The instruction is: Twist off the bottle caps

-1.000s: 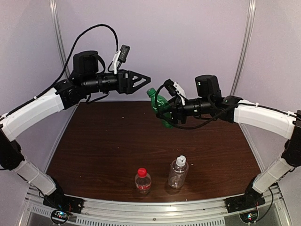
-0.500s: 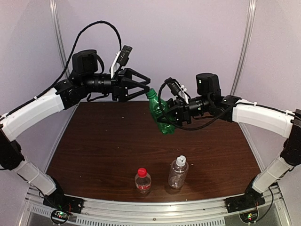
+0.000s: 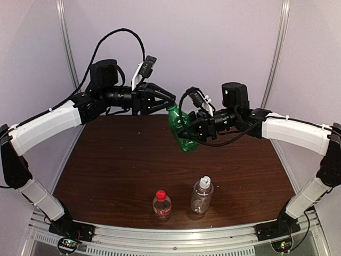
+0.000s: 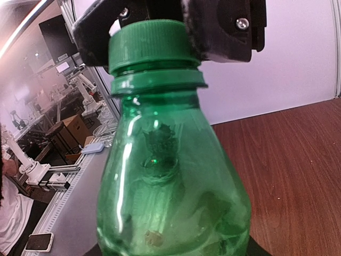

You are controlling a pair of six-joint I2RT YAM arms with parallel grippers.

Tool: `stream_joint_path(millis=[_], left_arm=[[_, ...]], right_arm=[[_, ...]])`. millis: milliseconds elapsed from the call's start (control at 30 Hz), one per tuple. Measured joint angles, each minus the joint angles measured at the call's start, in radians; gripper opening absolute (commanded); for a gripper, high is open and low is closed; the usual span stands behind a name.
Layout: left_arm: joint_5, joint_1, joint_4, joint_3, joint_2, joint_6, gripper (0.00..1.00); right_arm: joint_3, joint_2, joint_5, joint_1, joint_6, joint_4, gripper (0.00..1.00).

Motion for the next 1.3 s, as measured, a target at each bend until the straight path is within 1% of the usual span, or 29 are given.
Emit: stream_joint_path(millis=[67, 233, 367, 400, 500, 667, 767, 900, 1000, 1100, 1300], left_arm=[[0.001, 0.0, 0.006, -0.003, 0.0, -0.005, 0.23], [-0.003, 0.0, 0.015, -0.008, 0.0, -0.01, 0.16], [-0.013, 0.0, 0.02, -0.013, 0.0, -0.011, 0.05], [-0.023, 0.002, 0.02, -0.014, 0.0, -0.015, 0.04], [-0.078, 0.006, 0.014, -0.02, 0.0, -0.038, 0.03], [-0.274, 0.003, -0.011, -0.02, 0.0, -0.129, 0.03], [-0.414, -0.01, -0.024, -0.021, 0.001, -0.215, 0.06], [-0.568, -0.039, -0.035, -0.019, 0.009, -0.306, 0.12], [-0.643, -0.06, -0.048, -0.008, 0.026, -0.347, 0.17], [-0.681, -0.067, -0.056, 0.006, 0.043, -0.371, 0.24], [-0.684, -0.069, -0.073, 0.026, 0.049, -0.353, 0.45]], right_arm=[[0.0, 0.0, 0.0, -0.001, 0.002, 0.0, 0.49], [0.0, 0.001, 0.012, -0.004, 0.004, -0.001, 0.49], [0.0, 0.0, 0.042, -0.005, -0.003, -0.005, 0.47], [0.0, 0.0, 0.056, -0.005, -0.007, -0.008, 0.47], [0.004, -0.001, 0.129, -0.006, -0.029, -0.03, 0.48], [0.011, -0.006, 0.317, -0.006, -0.068, -0.055, 0.48], [0.011, -0.007, 0.426, -0.001, -0.083, -0.056, 0.48], [0.0, -0.01, 0.55, 0.01, -0.086, -0.053, 0.48], [-0.012, -0.012, 0.618, 0.014, -0.09, -0.053, 0.48], [-0.017, -0.013, 0.657, 0.016, -0.097, -0.053, 0.48], [-0.024, -0.027, 0.673, 0.017, -0.108, -0.055, 0.49]])
